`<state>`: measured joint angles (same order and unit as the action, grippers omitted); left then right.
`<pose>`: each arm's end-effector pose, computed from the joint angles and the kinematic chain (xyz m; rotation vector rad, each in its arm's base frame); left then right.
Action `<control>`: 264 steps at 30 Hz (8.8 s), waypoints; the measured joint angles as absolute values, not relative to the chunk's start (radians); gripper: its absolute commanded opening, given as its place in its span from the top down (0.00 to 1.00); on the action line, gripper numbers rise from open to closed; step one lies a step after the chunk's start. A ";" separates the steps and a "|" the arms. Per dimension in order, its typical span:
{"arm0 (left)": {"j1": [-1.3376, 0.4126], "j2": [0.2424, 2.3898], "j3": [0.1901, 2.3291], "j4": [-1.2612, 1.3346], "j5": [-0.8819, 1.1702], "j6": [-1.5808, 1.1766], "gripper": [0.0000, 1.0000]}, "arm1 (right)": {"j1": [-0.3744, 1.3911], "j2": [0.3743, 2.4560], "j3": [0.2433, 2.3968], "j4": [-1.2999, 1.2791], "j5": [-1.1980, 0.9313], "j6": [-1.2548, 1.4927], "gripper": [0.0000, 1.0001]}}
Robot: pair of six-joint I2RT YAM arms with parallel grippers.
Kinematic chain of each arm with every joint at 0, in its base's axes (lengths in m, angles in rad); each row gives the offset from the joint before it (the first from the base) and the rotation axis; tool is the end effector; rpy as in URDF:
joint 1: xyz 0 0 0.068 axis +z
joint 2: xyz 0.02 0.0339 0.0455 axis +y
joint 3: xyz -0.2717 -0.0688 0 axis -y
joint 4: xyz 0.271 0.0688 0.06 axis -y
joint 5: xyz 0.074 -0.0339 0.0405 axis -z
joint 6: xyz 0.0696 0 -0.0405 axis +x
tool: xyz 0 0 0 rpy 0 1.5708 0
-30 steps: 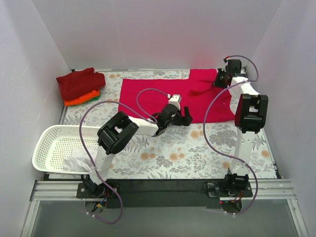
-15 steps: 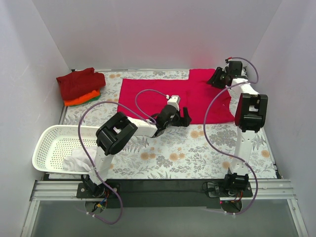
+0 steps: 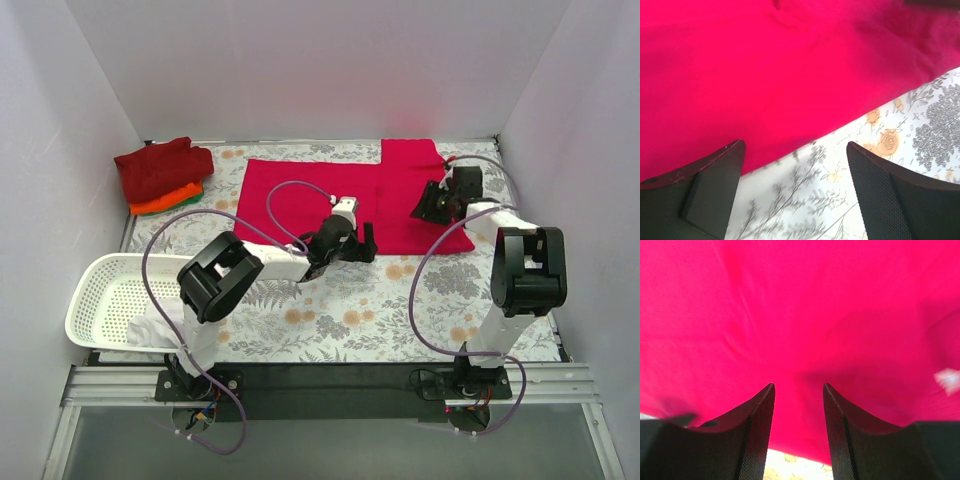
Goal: Fold and stack the t-shirts
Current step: Fold the tshirt
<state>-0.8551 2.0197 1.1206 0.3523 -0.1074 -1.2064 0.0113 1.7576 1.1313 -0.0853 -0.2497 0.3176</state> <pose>0.3179 -0.3542 0.1090 -0.4745 2.2724 -1.0543 0.4321 0.0221 0.1779 0.2196 2.2868 0.4560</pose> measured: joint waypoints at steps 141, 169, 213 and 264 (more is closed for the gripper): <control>-0.239 2.069 1.279 -0.014 -0.486 -1.143 1.00 | -0.019 1.290 0.707 -0.125 -0.299 0.258 0.51; -0.237 2.069 1.279 0.001 -0.428 -1.130 1.00 | -0.019 2.423 2.043 -0.147 -0.189 0.143 0.50; -0.237 2.064 1.278 -0.001 -0.400 -1.115 1.00 | 0.062 2.619 2.228 -0.159 0.029 0.011 0.66; -0.238 1.670 0.859 0.144 -0.316 -1.184 1.00 | 0.056 1.451 1.018 -0.107 -0.057 0.131 0.99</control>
<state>-0.2379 1.6703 0.8589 0.1440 -0.3164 -1.1835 0.0563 1.4513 1.0183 -0.1066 -0.0566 0.1307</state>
